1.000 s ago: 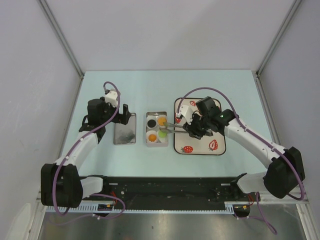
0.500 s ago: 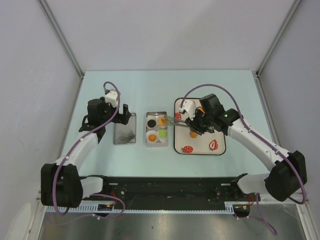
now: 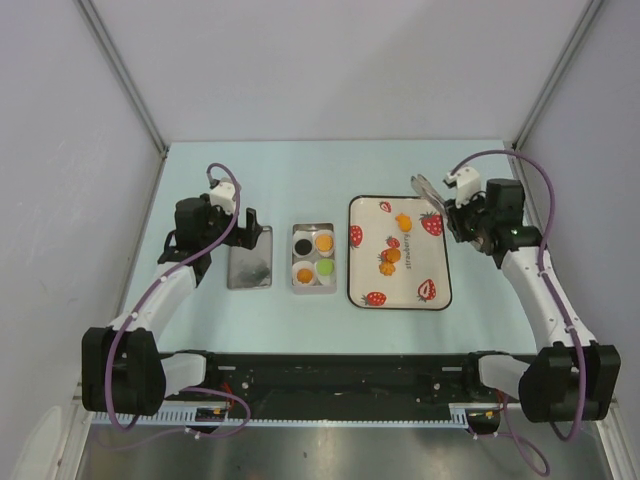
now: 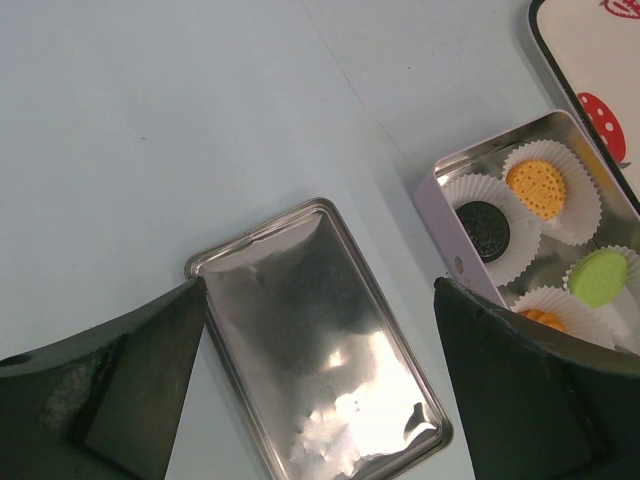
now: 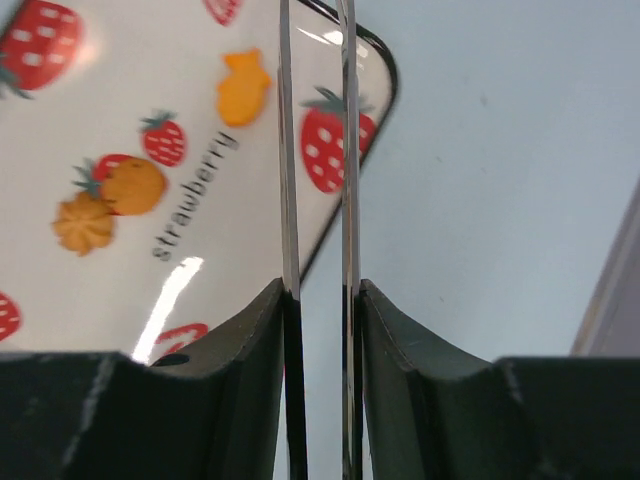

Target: Pack the cookies

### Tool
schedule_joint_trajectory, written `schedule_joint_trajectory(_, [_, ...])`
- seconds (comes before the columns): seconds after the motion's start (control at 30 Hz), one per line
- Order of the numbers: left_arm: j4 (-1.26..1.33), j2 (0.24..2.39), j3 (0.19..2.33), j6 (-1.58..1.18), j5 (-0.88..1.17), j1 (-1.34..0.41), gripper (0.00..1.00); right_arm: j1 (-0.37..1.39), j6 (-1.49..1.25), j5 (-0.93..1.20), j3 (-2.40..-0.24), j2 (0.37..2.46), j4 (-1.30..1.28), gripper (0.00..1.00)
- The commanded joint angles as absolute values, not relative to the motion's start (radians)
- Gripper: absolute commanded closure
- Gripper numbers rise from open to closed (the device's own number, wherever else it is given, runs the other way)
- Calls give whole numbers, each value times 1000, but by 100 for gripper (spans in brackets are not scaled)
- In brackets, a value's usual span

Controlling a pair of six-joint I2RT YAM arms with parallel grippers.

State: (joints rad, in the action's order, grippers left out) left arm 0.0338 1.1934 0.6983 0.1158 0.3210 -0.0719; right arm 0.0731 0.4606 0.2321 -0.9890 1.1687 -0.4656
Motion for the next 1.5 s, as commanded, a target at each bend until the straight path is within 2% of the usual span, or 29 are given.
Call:
schedule_joint_trajectory(0.0, [40, 1174, 736, 138, 339, -77, 0, -75, 443, 210, -924, 1169, -324, 63])
schedule_joint_trajectory(0.17, [38, 1174, 736, 138, 337, -77, 0, -211, 442, 203, -868, 1239, -241, 63])
schedule_joint_trajectory(0.5, [35, 1175, 736, 141, 337, -78, 0, -314, 456, 236, -796, 1400, -123, 62])
schedule_joint_trajectory(0.73, [34, 1184, 738, 141, 334, -77, 0, -328, 453, 232, -778, 1477, -61, 60])
schedule_joint_trajectory(1.03, [31, 1189, 744, 141, 336, -77, 0, -327, 463, 196, -779, 1566, -20, 52])
schedule_joint_trajectory(1.47, [29, 1193, 746, 140, 337, -77, 0, -328, 469, 189, -785, 1598, -12, 46])
